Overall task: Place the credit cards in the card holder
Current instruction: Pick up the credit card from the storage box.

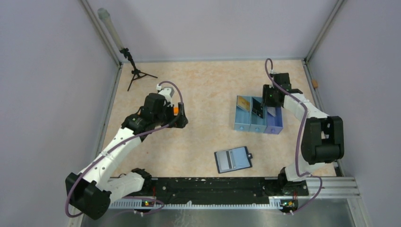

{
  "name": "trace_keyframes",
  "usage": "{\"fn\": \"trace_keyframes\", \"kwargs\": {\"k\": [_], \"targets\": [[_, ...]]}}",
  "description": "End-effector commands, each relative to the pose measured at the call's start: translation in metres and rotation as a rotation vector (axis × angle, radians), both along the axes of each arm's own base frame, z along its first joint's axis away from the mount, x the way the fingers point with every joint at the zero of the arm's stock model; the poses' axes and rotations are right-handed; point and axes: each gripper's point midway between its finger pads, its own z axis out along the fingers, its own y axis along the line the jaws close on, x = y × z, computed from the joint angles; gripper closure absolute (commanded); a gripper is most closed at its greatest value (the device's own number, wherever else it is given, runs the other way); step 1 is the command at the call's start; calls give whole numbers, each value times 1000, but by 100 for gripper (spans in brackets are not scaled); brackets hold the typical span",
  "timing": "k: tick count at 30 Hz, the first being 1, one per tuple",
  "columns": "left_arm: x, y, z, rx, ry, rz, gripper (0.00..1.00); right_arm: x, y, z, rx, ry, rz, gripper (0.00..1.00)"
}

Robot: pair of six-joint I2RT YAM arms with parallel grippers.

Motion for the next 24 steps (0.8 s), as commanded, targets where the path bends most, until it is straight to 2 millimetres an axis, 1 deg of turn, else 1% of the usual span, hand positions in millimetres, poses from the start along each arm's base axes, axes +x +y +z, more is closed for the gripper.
{"fn": "trace_keyframes", "kwargs": {"k": [1,10,16,20,23,24], "targets": [[2,0,-2,0,-5,-11,1,13,9,35,48,-86,28,58],[3,1,-3,1,1,-8,1,11,9,38,48,-85,29,79],[3,1,-3,-4,0,-10,1,6,8,56,49,-118,23,83],[3,0,-2,-6,1,-11,1,2,5,62,40,-120,11,88],[2,1,-1,-8,-2,-10,1,-1,1,65,23,-116,-8,94],[2,1,-1,-9,-3,-10,1,-2,-4,66,5,-115,-26,97]]}}
